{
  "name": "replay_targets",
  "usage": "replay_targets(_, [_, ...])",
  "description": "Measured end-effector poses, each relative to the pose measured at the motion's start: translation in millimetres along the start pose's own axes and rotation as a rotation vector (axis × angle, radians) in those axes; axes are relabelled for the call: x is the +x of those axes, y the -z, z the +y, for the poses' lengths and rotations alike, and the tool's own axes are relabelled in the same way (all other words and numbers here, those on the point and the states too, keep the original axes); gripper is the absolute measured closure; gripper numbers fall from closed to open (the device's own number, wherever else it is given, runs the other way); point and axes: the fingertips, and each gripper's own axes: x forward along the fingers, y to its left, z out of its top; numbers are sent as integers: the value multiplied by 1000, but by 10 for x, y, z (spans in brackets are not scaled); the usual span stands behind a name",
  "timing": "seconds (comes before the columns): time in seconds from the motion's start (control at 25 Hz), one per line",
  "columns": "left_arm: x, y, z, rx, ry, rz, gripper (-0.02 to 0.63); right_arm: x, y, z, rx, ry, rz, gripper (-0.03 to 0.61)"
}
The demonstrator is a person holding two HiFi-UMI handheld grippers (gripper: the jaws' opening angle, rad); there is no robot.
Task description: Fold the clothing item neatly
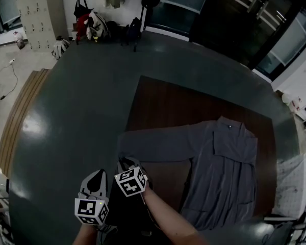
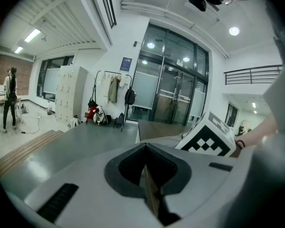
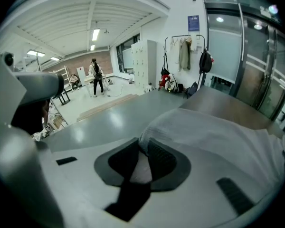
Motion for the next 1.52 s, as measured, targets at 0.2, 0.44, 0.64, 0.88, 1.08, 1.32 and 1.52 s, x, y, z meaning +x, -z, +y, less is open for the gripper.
replay_targets(0.2, [-10,-52,-39,8,-1,-6,606,-107,-46,-43,-9,-27,-5,557])
replay_targets(0.44, [-24,-141,-146,19,28,-14,606,-536,-366,-220,103,-13,-146,557])
replay_targets(0.64, [76,-235,-426,52,88,-10,606,-1014,-579,-578,176,10,-239,557])
replay_targets(0.88, [183,-385,-1029,101,123,-47,606,-1715,-509,-1110,216,46,-334,557])
replay_targets(1.08, [132,-488,-1652,126,132,-84,606,-2383,-381,-1609,267,90,-427,557])
replay_targets(1.32, [92,-434,-2529,132,149,-93,606,-3194,4,-2350,321,135,-512,557])
replay_targets(1.52, [163,-396,-3220,140,173,-110,606,-3757,628,-3044,413,205,-533,557])
